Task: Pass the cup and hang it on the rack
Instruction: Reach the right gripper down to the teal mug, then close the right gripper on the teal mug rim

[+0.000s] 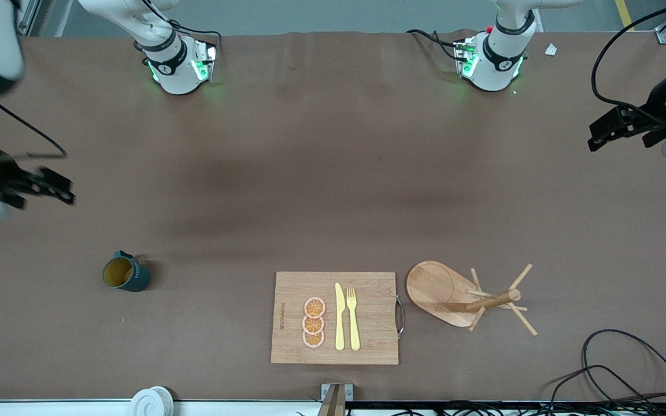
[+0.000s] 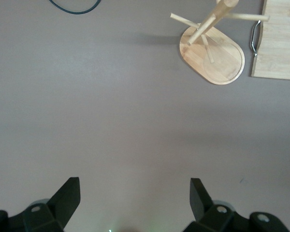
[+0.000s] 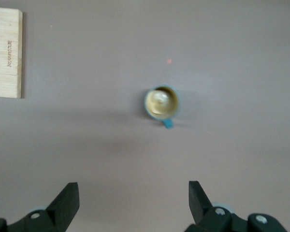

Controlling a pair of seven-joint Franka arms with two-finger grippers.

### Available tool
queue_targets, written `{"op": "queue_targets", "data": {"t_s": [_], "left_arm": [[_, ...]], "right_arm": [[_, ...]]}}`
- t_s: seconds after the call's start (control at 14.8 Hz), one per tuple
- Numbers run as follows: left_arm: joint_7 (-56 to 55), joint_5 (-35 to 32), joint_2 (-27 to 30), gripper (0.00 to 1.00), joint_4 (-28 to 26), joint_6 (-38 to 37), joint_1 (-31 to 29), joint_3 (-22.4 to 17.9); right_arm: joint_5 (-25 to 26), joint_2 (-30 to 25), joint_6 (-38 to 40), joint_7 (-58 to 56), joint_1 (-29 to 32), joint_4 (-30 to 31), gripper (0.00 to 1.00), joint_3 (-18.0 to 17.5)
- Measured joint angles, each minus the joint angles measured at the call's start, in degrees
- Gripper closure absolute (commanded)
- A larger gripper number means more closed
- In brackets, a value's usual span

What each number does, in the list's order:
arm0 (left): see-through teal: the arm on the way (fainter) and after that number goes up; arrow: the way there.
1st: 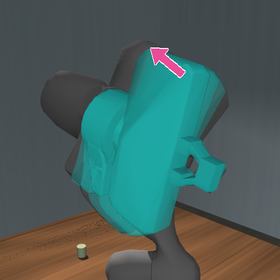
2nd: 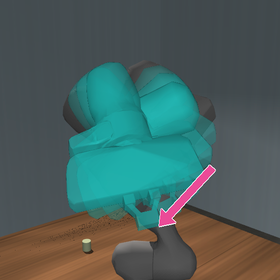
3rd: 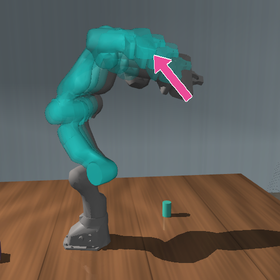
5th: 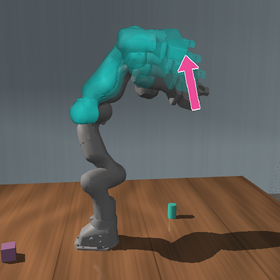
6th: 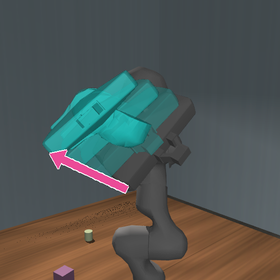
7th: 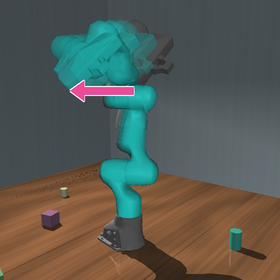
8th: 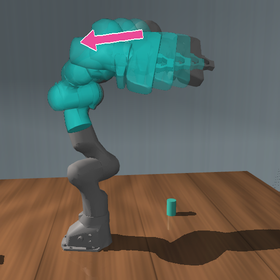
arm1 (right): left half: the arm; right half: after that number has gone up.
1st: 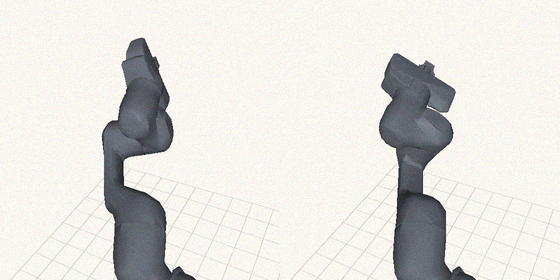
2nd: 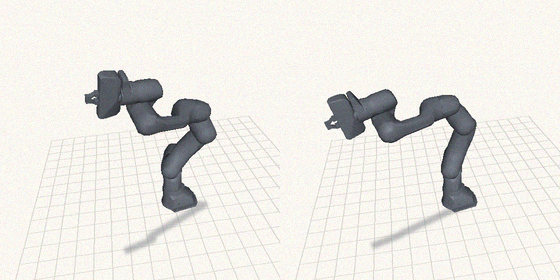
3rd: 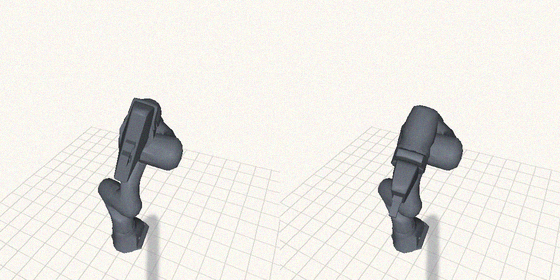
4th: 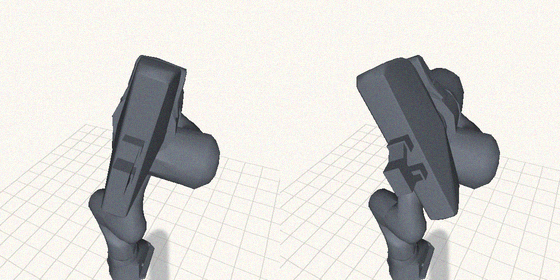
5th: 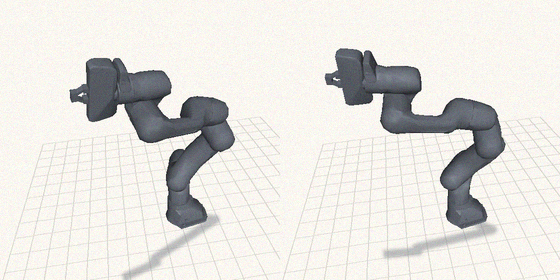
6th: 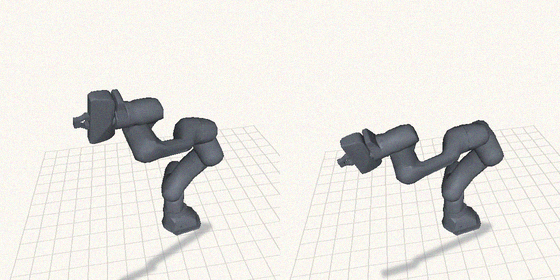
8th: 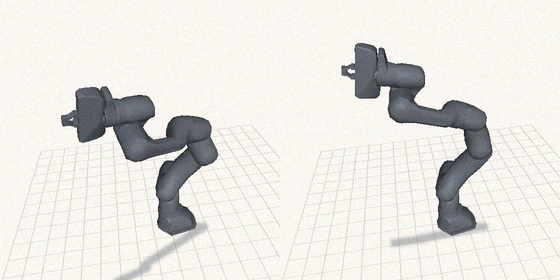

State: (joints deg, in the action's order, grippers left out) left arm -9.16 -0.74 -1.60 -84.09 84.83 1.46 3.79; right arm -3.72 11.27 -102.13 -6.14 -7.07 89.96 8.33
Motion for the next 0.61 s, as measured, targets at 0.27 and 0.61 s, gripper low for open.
{"op": "queue_targets", "data": {"t_s": [0.27, 0.61], "left_arm": [[-0.4, 0.0, -1.2, 0.0, 0.4, 0.0, 0.0, 0.0], [-0.4, 0.0, -1.3, 0.0, 0.7, 0.0, 0.0, 0.0]], "right_arm": [[-3.1, 12.2, -11.4, 0.2, 0.0, 0.2, 0.0, 0.2], [-3.8, 24.8, -22.3, 2.4, 0.0, 0.2, 0.05, 0.3]]}}
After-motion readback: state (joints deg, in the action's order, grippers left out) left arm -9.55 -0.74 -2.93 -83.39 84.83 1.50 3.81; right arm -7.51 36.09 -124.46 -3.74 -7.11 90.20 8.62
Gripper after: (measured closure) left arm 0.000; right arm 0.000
